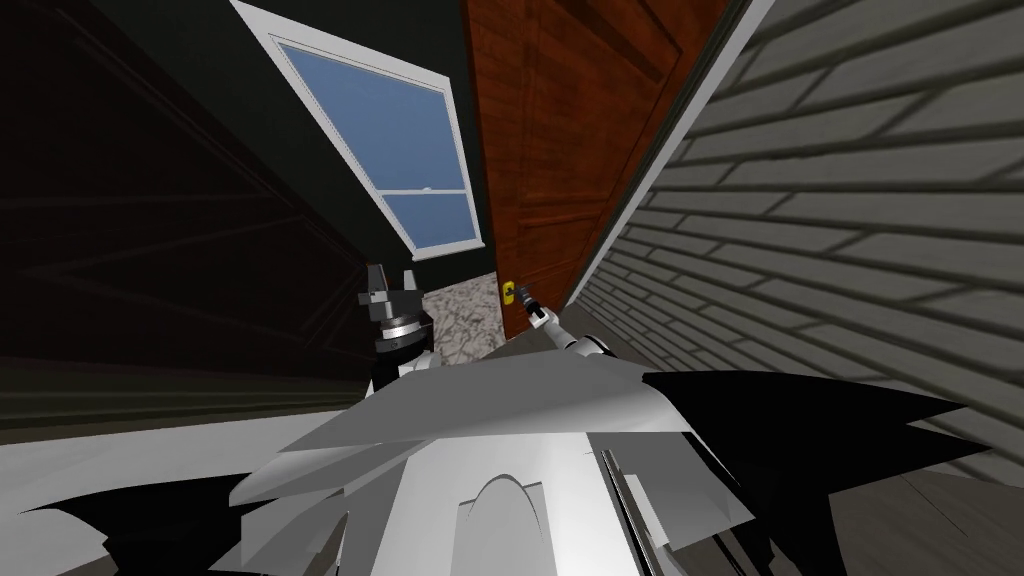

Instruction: Push the door open

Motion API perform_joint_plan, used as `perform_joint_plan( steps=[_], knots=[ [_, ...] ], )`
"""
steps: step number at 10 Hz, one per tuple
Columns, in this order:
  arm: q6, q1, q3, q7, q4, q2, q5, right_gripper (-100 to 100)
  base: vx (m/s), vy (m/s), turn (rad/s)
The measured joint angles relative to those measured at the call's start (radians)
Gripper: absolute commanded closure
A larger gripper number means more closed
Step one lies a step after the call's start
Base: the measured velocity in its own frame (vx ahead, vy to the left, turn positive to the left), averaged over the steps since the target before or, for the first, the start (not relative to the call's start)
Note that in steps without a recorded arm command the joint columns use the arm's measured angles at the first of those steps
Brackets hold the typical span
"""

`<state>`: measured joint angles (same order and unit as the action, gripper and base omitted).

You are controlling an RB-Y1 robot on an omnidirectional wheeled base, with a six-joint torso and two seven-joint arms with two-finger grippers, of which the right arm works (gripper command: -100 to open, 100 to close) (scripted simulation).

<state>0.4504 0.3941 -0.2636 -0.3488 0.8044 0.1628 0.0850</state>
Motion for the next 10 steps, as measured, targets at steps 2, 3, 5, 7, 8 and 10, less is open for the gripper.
perform_joint_plan(
  steps=[2,3,5,7,8,10],
  knots=[
    [0.009,0.009,0.022,0.013,-0.015,-0.003,-0.005,100,0.178,0.141,-0.045],
    [-0.003,0.000,0.031,0.015,0.003,0.001,-0.008,100,0.192,0.162,-0.092],
    [-0.004,-0.004,0.057,0.031,0.003,0.000,-0.013,100,0.163,0.155,-0.055],
    [-0.001,0.012,0.079,0.038,-0.020,0.003,-0.020,100,0.092,0.100,-0.038],
    [0.012,0.026,0.092,0.043,-0.048,0.002,-0.024,100,0.120,0.145,-0.072],
    [0.006,0.013,0.114,0.053,-0.041,0.008,-0.029,100,0.153,0.150,-0.070]
  ],
)
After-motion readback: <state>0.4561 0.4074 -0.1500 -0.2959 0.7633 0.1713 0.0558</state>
